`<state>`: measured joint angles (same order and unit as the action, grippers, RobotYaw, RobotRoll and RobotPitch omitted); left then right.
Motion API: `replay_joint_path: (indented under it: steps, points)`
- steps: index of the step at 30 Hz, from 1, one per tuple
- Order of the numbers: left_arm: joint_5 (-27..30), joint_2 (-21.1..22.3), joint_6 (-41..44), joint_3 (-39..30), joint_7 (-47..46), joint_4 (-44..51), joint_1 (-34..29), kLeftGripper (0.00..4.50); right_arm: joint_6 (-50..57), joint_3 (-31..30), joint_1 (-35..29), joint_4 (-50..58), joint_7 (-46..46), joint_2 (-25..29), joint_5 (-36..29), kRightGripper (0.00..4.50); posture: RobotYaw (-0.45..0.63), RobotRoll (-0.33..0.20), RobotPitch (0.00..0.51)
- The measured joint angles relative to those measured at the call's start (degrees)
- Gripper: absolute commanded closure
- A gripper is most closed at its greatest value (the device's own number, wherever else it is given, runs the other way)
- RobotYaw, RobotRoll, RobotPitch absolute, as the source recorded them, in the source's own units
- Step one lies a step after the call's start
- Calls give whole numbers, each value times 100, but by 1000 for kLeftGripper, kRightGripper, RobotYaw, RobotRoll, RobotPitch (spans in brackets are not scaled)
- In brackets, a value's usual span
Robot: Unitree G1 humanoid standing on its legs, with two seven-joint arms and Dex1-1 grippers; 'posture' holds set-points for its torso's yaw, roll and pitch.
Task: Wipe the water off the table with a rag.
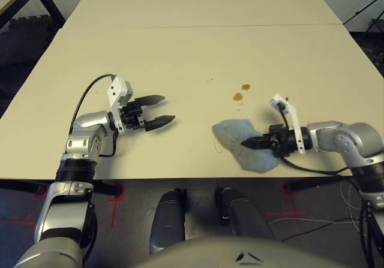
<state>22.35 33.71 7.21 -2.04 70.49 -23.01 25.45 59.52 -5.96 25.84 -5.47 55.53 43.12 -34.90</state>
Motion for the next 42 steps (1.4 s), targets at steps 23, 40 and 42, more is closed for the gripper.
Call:
replay_joint_path:
  steps: [23,40,42]
  points:
    - [-66,29,-119,10,133,-276,273,0,-1428,1618,1035,-2214,-1275,-863,752,4410,-176,0,155]
    - [-65,137,-130,-15,170,-202,108,0,-2174,1151,1465,-2794,-1186,-1952,1502,4410,-162,0,152]
    - [-65,137,-130,-15,170,-192,109,0,-2130,1070,1494,-2717,-1145,-2151,1539,4410,-162,0,152]
